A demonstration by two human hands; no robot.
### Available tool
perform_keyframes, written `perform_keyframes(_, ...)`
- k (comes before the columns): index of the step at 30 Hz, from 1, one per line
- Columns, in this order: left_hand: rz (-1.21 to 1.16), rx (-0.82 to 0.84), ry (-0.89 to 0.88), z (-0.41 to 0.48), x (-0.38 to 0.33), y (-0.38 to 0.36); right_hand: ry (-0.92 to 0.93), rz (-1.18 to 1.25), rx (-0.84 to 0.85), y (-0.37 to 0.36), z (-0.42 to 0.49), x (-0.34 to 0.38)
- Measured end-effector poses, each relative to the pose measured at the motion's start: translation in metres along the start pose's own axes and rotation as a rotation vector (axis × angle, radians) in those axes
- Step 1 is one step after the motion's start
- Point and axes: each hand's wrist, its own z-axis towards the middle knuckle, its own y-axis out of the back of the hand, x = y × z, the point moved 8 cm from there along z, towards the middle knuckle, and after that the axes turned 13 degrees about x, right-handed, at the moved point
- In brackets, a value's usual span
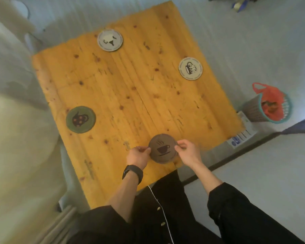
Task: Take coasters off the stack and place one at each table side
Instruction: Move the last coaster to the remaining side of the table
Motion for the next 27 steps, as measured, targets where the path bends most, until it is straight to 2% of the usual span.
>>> perform_keyframes(3,-0.116,-0.121,0.085,0.007,-0.003,-0.008,0.035,-0.108,0.12,0.016,0.031,0.014)
perform_keyframes(6,-0.083,-0.212,0.157,0.014,-0.001,-0.022,0.082,-0.212,0.207,0.026,0.056,0.026)
perform_keyframes(13,-0.024,-0.453,0.117,0.019,-0.004,-0.034,0.117,-0.409,0.286,0.027,0.093,0.028)
perform_keyframes(21,-0.052,-0.577,0.101,0.025,0.002,-0.036,0.163,-0.414,0.22,0.015,0.096,0.016)
perform_keyframes(27,-0.018,-0.567,0.109,0.021,0.0,-0.031,0.18,-0.372,0.152,0.017,0.091,0.018)
